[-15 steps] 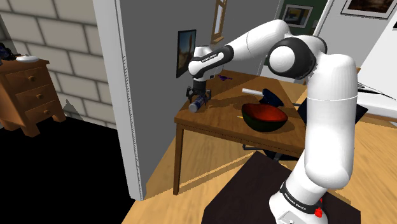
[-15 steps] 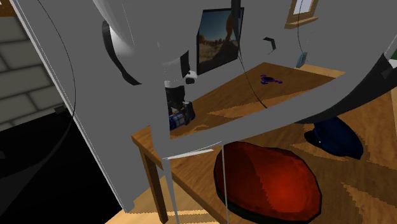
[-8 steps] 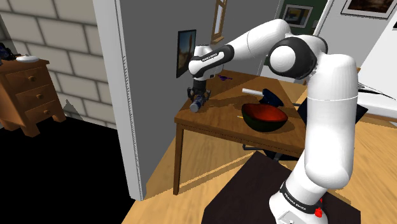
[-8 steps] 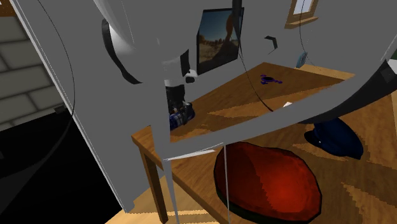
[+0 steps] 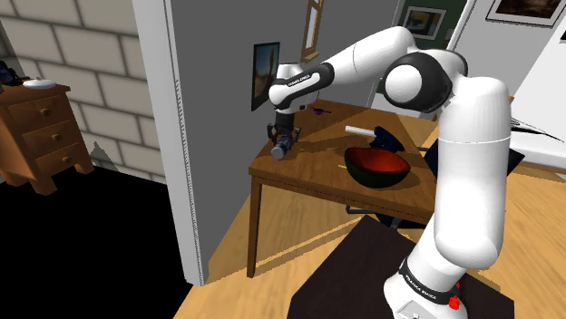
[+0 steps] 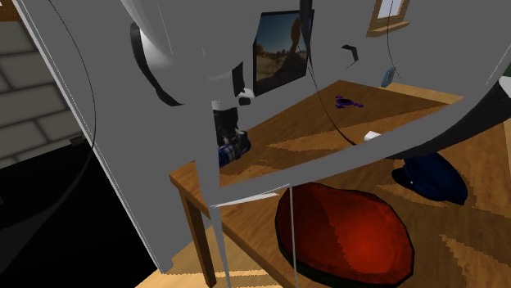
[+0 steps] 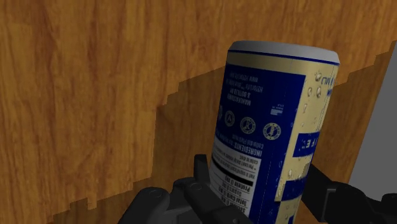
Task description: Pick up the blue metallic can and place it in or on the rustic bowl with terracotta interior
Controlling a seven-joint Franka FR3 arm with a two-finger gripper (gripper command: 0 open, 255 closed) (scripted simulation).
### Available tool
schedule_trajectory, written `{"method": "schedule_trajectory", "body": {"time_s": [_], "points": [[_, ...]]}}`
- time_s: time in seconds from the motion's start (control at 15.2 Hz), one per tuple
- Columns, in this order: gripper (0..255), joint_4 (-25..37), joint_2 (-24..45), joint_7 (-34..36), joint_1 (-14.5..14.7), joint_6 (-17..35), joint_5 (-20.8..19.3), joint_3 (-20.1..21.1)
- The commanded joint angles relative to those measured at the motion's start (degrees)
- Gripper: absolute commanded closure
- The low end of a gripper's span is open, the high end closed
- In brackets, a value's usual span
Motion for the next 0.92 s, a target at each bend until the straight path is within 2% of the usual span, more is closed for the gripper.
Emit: {"method": "schedule_trajectory", "body": {"time_s": [0.0,0.86], "points": [[255,0.49,-0.52,0.07,0.07,-1.09,-0.14,-0.04],[255,6.44,-3.5,0.22,0.2,-9.94,-0.84,-0.36]]}}
